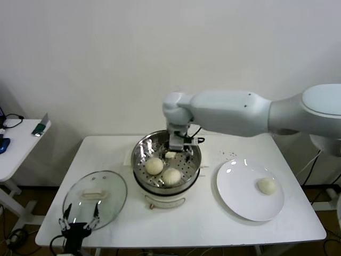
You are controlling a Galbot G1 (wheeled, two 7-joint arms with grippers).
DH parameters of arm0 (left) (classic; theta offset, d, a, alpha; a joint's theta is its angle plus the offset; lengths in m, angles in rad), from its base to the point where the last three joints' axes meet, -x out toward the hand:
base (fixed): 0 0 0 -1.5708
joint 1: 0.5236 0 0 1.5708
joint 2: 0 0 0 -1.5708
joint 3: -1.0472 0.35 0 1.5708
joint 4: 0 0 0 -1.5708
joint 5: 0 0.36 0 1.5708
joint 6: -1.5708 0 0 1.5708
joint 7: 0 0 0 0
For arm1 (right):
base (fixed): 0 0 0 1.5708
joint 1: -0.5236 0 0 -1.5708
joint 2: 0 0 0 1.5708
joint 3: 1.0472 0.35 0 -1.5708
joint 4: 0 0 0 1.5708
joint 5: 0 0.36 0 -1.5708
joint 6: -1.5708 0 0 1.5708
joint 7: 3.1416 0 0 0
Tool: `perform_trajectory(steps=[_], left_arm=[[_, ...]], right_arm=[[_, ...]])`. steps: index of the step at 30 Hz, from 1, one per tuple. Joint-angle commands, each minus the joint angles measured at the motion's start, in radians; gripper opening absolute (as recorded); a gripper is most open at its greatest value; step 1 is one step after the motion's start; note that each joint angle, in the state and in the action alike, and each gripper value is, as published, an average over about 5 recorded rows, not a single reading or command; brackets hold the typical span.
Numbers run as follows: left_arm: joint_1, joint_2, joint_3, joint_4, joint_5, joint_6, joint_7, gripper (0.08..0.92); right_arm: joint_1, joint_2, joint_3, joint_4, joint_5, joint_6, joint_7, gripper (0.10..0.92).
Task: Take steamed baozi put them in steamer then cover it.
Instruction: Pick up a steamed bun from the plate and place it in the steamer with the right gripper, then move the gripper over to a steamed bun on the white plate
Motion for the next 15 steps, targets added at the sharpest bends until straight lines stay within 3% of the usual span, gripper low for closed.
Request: perform_trajectory(steps=[1, 9, 15], left_arm=[[0.002, 0.006, 0.001, -0.009, 0.004, 0.003, 0.000, 0.823], [0.003, 0.004, 0.008, -0.011, 0.013, 0.004, 0.001, 0.823], [-0.001, -0.002, 0.006, -0.017, 0.017, 0.006, 0.000, 0.823]], right_arm=[[0.096, -0.250, -0.074, -0.022, 0.217, -0.199, 0.073, 0.823], [0.075, -0.532, -0.137, 0.069, 0.334, -0.547, 0.109, 0.823], [-0.032, -0.687, -0.123, 0.073, 0.386, -0.655, 0.116, 0.823]])
